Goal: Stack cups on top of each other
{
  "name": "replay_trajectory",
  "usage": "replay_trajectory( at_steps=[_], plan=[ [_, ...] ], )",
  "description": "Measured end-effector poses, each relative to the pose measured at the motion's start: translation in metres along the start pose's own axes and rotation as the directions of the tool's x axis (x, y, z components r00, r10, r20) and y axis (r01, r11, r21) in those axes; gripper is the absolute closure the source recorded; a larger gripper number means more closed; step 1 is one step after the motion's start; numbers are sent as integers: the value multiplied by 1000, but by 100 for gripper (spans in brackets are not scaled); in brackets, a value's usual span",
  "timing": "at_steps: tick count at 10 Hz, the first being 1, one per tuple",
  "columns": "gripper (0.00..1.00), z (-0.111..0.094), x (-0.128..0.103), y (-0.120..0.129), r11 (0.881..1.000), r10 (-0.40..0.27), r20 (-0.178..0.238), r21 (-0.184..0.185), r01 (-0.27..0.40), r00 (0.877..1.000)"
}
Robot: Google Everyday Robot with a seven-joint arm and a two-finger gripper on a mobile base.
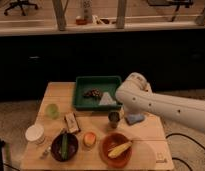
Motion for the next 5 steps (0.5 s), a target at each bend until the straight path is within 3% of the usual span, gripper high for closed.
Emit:
replay_trajectory(
  at_steps=[2, 5],
  plan=[
    [20, -2, 11, -17, 999, -21, 3, 28, 20, 1000],
    [20, 3, 23, -31, 998, -36, 23, 42, 35, 999]
  ],
)
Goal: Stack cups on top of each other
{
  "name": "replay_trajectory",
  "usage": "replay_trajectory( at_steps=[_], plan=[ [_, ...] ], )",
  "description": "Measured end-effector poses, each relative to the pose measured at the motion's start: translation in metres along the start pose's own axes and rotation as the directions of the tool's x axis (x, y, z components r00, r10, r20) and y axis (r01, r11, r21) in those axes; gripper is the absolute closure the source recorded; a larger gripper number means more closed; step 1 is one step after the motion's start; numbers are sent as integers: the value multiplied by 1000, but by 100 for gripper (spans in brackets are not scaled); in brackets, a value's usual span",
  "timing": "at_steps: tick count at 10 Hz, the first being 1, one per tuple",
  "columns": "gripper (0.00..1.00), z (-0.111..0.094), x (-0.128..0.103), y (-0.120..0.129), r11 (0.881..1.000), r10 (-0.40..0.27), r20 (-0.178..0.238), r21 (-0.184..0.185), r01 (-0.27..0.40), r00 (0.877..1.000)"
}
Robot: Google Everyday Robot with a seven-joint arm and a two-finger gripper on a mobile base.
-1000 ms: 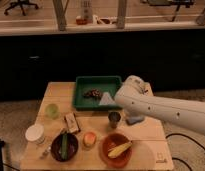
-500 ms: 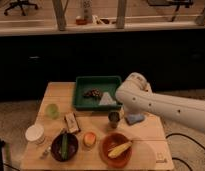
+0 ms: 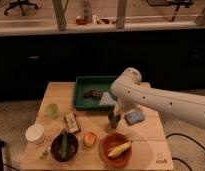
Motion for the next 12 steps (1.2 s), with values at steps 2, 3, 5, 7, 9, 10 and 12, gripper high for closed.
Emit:
replay_trajectory(
  at_steps=[2, 3, 5, 7, 9, 10, 12],
  plan=[
    [20, 7, 5, -7, 1000, 11, 16, 22, -12, 1000],
    [20, 10, 7, -10, 999, 19, 25, 35, -20, 1000],
    [20, 18, 11, -21, 996, 42, 44, 74, -45, 998],
    [20, 21, 12, -34, 990, 55, 62, 126, -62, 997],
    [20, 21, 13, -43, 984, 54, 73, 166, -65, 996],
    [20, 22, 13, -50, 982, 47, 81, 181, -61, 996],
    [20, 25, 13, -62, 980, 34, 93, 192, -51, 995]
  ],
)
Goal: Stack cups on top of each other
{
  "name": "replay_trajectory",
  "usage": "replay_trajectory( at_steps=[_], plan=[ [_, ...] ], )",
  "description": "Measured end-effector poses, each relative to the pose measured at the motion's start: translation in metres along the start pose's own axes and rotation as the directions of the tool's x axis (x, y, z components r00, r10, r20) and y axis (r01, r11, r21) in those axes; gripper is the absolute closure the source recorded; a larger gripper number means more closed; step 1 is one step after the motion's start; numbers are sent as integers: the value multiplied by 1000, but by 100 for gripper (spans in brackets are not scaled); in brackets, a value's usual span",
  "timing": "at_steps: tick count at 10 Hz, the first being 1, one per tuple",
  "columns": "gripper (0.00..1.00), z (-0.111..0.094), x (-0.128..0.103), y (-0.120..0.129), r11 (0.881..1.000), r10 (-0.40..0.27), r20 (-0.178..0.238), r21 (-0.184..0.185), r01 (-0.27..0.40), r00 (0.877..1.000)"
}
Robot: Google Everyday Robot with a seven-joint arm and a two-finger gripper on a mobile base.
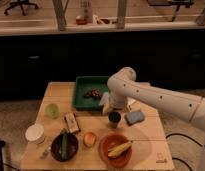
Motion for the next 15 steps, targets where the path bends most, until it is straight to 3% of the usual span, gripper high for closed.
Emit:
replay_trajectory(
  at_steps=[8, 13, 14, 15],
  plan=[
    [20, 27, -7, 5, 1000, 24, 67, -4, -24, 997],
    [21, 41, -11, 1, 999, 1, 127, 48, -7, 992],
    [27, 42, -13, 2, 999, -1, 140, 44, -5, 990],
    [38, 43, -14, 2, 999, -4, 142, 43, -2, 990]
  ],
)
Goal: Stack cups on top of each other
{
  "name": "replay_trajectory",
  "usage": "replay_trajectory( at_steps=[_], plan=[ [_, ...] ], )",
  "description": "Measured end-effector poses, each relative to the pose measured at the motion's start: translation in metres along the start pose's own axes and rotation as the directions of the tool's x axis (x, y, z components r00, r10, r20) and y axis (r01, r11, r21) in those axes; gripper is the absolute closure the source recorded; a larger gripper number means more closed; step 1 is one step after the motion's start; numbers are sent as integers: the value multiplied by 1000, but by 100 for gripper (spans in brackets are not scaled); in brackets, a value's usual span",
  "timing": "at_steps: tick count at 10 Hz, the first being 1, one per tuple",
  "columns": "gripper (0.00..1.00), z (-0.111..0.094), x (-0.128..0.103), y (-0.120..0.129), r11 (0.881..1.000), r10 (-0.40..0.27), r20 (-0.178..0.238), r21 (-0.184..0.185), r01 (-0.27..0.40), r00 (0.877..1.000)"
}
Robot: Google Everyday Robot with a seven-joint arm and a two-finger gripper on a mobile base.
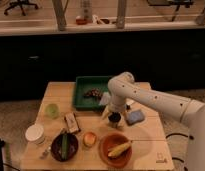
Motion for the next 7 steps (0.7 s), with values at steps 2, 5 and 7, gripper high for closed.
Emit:
replay_trajectory(
  at_steps=[2, 5, 7],
  plan=[
    [55, 1, -2, 2, 1000, 5, 3, 5, -5, 1000],
    [84, 2, 0, 2, 1000, 15, -4, 19, -15, 1000],
    [100, -3, 1, 2, 1000, 19, -13, 23, -19, 1000]
  ],
)
